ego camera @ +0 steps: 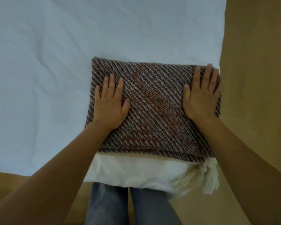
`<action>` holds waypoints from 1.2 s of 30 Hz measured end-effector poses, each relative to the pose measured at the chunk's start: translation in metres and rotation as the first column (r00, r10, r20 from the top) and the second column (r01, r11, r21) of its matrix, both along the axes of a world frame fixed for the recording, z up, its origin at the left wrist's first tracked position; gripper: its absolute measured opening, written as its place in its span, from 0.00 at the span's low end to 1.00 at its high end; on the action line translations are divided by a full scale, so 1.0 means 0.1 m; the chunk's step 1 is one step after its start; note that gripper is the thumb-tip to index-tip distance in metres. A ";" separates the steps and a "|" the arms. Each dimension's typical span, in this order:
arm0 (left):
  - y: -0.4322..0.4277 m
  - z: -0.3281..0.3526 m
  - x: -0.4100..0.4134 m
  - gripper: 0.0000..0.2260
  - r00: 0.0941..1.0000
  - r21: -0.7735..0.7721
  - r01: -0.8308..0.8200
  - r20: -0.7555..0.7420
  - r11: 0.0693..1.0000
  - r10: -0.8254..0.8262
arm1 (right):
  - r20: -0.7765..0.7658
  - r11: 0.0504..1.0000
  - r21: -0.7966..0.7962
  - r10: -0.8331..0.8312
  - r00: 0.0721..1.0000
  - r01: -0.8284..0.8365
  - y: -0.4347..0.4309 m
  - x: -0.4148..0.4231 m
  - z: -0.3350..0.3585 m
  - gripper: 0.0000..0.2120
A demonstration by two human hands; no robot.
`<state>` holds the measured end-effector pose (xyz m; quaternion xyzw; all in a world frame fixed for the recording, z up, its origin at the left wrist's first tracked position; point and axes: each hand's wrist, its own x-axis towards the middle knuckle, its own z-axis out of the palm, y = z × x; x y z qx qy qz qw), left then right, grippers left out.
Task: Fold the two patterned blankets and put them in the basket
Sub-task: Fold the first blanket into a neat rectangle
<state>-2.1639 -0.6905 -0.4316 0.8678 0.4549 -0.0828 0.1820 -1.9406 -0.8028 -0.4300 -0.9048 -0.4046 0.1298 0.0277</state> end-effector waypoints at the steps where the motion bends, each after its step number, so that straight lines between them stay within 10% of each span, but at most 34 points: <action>1: -0.09 0.09 0.04 0.30 0.999 0.033 -0.020 0.045 0.999 0.019 | -0.003 0.996 0.088 0.002 1.000 -0.002 0.05 -0.24 0.09 0.29; 5: -0.69 0.18 -0.06 0.26 0.978 0.122 -0.086 0.201 0.989 0.060 | -0.144 0.938 0.315 0.201 0.969 -0.148 -0.09 -1.37 0.14 0.27; 11: -0.76 -0.23 -0.43 0.28 0.997 0.077 -0.045 0.071 0.996 0.040 | 0.012 0.924 0.107 0.369 0.929 -0.368 -0.52 -1.01 -0.26 0.26; 17: -0.73 -0.26 -0.50 0.30 0.996 0.081 0.004 0.092 0.997 -0.012 | -0.184 0.999 -0.038 -0.030 0.983 0.023 -1.17 -0.21 -0.30 0.33; 20: -0.72 -0.15 -0.45 0.30 0.989 0.015 -0.025 0.144 1.000 0.023 | -0.501 0.998 -0.060 -0.025 0.865 -0.006 -1.32 0.15 -0.19 0.42; 25: -0.53 0.07 -0.34 0.40 0.920 -0.062 -0.247 0.299 0.967 0.254 | -0.785 0.867 0.068 -0.259 0.563 0.493 -0.95 0.05 0.09 0.20; 31: 0.23 0.21 -0.26 0.46 0.581 -0.662 -0.501 0.221 0.558 0.783 | -0.869 0.650 -0.061 -0.407 0.280 0.757 -0.76 -0.09 0.08 0.40; 36: 0.51 0.28 -0.36 0.42 0.677 -0.868 -0.428 -0.124 0.251 0.726 | -0.869 0.616 -0.125 -0.447 0.214 0.778 -0.83 -0.20 0.12 0.29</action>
